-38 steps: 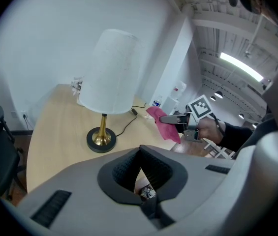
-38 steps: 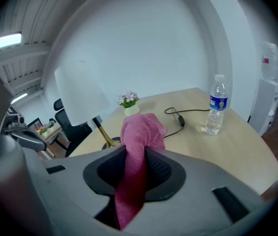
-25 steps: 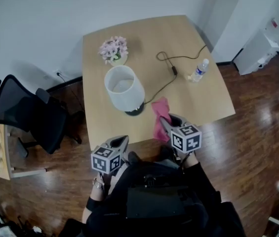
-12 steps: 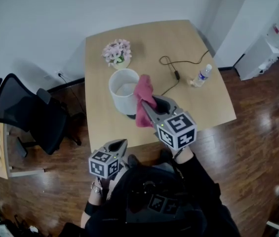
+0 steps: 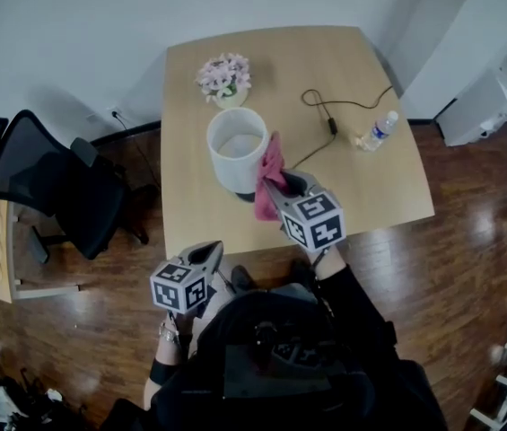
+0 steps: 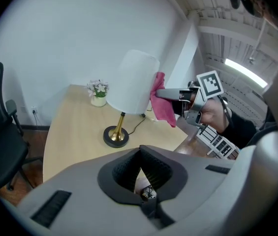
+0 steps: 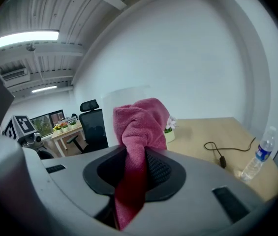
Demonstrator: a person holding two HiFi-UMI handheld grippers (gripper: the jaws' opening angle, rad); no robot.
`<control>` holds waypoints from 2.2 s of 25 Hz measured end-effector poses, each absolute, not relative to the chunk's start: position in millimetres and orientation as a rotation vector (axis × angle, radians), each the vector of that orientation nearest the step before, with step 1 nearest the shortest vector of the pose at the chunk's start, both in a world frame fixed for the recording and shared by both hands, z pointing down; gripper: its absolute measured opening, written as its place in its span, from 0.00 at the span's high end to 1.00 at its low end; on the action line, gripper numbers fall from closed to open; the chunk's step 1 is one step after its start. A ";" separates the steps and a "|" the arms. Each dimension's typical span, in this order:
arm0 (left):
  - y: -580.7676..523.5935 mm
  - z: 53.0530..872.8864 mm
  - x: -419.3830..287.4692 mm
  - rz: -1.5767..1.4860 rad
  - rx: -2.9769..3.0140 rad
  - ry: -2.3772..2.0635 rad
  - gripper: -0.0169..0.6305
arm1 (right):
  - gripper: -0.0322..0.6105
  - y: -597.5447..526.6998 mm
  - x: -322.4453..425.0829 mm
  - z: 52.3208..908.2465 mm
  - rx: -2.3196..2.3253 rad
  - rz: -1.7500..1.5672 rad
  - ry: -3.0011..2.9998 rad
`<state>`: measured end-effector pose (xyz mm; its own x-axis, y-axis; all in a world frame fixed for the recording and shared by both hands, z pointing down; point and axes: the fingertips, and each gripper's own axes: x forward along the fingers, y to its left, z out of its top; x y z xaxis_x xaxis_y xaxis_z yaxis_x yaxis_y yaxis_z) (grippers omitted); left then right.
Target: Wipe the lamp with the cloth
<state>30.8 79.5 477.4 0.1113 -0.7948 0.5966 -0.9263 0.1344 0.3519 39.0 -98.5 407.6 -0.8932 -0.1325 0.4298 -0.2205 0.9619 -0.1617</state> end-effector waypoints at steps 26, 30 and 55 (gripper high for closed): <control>56.2 480.1 27.5 0.287 1.761 -1.681 0.99 | 0.80 -70.4 57.4 323.9 0.218 0.119 -2.830; 58.7 481.1 26.2 0.292 1.770 -1.672 0.99 | 0.80 -55.3 37.2 321.5 0.178 0.091 -2.818; 87.7 496.4 6.3 0.275 1.732 -1.676 0.99 | 0.80 -24.4 36.2 499.8 0.147 0.237 -2.388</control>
<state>6.3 87.7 496.4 0.1400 -0.7912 0.5954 -0.9398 0.0831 0.3315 36.2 -24.4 499.8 -0.7337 -0.0392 0.6784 -0.1716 0.9767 -0.1291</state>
